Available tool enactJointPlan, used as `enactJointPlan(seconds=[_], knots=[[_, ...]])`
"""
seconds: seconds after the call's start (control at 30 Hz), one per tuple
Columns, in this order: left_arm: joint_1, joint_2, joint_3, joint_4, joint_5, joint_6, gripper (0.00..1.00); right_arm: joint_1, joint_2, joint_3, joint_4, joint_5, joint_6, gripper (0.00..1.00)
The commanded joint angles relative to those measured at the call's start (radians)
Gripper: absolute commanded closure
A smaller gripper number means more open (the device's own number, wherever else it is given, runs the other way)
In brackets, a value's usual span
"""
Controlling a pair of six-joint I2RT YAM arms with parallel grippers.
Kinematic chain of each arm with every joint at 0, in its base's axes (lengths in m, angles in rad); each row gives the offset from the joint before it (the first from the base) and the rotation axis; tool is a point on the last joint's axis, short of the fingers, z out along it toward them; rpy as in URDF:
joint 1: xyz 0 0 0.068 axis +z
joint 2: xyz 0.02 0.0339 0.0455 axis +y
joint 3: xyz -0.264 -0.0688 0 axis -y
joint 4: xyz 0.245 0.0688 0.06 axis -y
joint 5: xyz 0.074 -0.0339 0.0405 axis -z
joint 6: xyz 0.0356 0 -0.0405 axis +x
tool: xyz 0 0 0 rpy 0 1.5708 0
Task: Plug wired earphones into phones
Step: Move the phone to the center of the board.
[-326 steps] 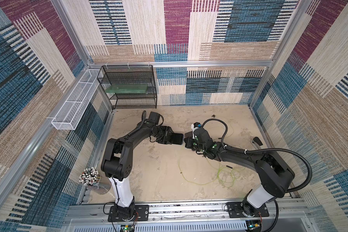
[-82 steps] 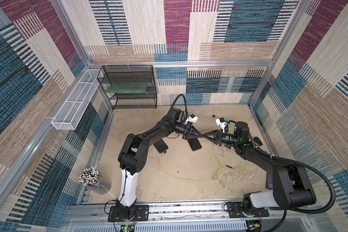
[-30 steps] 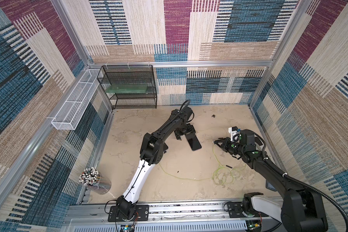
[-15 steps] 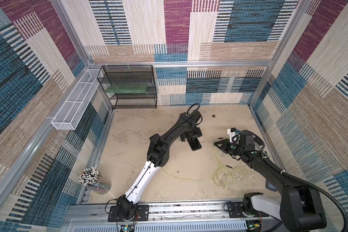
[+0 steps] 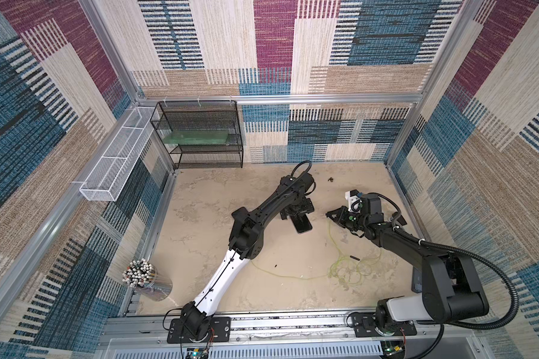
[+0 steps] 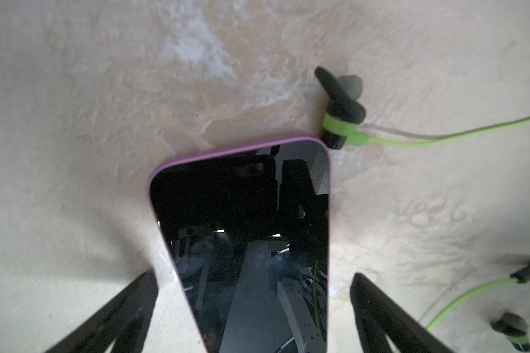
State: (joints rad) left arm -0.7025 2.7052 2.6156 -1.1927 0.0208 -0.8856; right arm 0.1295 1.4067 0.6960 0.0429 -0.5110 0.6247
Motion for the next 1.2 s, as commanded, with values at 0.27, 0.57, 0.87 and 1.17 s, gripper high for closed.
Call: enactJointPlan(seconds=[0.27,0.57,0.87,1.17], knots=[[-0.027,0.087,-0.043,-0.174,-0.104,0.052,0.05,-0.003,-0.015,-0.017,0.058,-0.036,0.003,1.00],[0.006,0.048,-0.088,-0.187,-0.098,0.046,0.25,-0.005,-0.026,-0.032,0.024,-0.045,-0.031,1.00],[0.047,0.031,-0.106,-0.162,-0.003,0.012,0.41,0.018,-0.022,-0.026,-0.015,-0.044,-0.054,1.00],[0.149,-0.088,-0.165,-0.130,0.094,0.048,0.48,0.126,0.037,0.012,-0.040,-0.039,-0.082,1.00]])
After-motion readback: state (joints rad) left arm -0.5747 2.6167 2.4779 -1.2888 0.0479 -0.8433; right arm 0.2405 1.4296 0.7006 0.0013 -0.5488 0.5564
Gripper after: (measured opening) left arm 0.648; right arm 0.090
